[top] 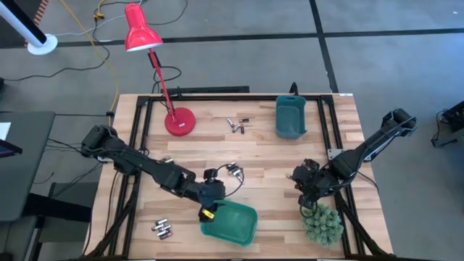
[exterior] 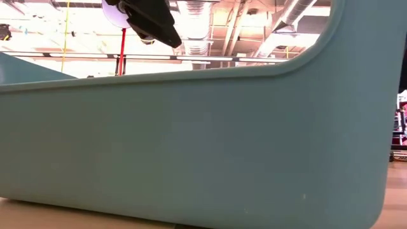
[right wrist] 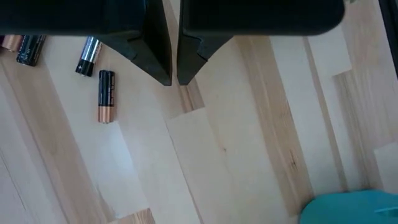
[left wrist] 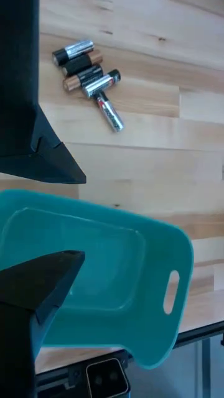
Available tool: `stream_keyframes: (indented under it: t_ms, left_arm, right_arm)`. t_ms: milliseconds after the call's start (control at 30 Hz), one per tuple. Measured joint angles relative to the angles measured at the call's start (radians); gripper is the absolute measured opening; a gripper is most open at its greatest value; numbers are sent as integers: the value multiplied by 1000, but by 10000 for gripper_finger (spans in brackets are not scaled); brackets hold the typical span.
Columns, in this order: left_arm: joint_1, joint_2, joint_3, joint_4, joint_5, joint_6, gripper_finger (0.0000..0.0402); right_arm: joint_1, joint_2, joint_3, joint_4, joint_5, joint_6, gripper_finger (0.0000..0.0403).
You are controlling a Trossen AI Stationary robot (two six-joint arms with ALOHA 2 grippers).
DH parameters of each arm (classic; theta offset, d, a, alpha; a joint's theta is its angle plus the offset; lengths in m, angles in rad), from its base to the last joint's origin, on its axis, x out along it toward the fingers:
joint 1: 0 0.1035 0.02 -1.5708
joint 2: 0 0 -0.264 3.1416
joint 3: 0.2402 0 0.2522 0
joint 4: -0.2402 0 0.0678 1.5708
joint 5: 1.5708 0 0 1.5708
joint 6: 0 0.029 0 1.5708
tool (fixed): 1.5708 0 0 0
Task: Sort batteries
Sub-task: Move the green bin to the top middle of the table
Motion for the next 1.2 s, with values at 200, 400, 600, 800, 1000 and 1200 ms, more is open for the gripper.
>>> stream_keyframes:
  t_ms: [200, 400, 600, 800, 1000, 1200]
  left_arm:
    - [1, 26, 26, 2, -19, -8, 180]
    - [13, 175, 160, -104, 5, 81, 180]
    - [48, 274, 246, -155, 51, 111, 180]
    - [69, 296, 253, -177, 119, 91, 180]
    - [73, 296, 252, -212, 136, 29, 180]
    - [75, 344, 250, -216, 159, 64, 164]
  right_arm:
    - [0, 0, 0, 1, 0, -12, 42]
    - [-8, 1, 1, 10, 0, -13, 42]
    - [-8, 0, 1, 31, 1, -14, 42]
    - [-5, 0, 1, 33, 1, -13, 43]
    - [-5, 0, 1, 34, 1, -12, 43]
    - [-5, 0, 1, 35, 1, -15, 43]
